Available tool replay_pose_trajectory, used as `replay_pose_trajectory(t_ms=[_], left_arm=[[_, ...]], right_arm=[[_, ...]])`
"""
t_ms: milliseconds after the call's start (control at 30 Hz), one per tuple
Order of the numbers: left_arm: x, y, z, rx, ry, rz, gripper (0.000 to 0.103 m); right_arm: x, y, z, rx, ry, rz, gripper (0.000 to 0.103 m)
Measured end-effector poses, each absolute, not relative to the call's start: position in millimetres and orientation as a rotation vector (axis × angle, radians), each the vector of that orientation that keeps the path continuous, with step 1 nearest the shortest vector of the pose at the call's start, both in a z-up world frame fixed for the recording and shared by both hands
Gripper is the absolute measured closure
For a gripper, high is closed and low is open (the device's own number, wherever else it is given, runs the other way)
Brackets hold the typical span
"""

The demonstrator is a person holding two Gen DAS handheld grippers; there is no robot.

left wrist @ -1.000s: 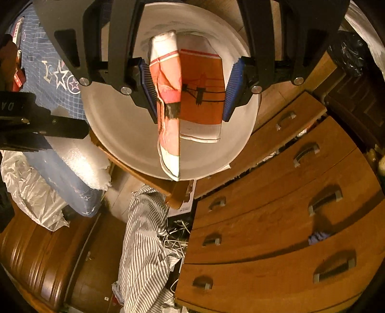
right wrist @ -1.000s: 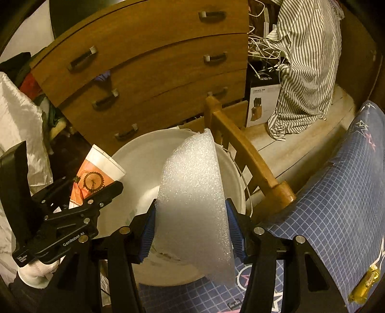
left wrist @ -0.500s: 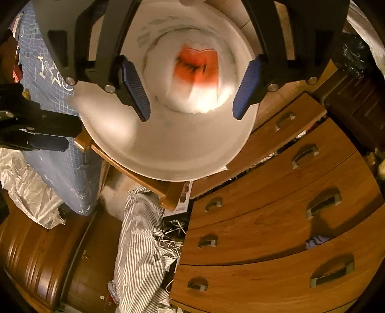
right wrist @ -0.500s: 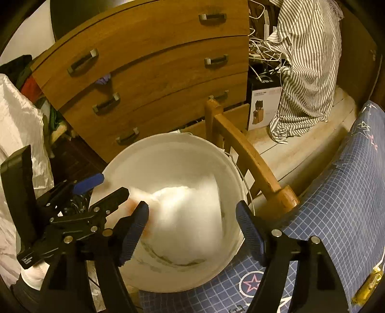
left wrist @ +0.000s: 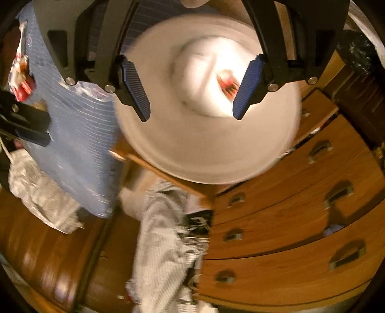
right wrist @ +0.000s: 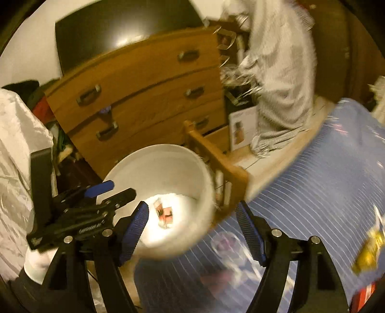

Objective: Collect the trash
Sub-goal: 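Open both tools to drop the cup and bubble wrap into the bucket, then move both tools back over the trash on the bed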

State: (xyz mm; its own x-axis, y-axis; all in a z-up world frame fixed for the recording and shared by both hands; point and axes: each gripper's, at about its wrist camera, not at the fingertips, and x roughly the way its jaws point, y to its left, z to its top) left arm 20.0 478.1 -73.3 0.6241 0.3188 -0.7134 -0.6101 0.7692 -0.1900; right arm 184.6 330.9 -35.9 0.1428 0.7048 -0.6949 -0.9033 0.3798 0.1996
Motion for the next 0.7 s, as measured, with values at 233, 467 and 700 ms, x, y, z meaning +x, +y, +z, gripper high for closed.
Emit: replay_pose_trajectory(t_ms=[233, 467, 700], left_arm=[[81, 350, -94, -0.346, 0.8, 0.276, 0.035], [129, 205, -128, -0.265, 0.918, 0.004, 0.035], [164, 65, -135, -0.197, 0.975, -0.226, 0.032]], right_arm=[[192, 111, -62, -0.16, 0.751, 0.966, 0.027], [195, -126, -100, -0.03, 0.757, 0.661, 0.027], [196, -279, -117, 0.068, 0.743, 0.481, 0.027]])
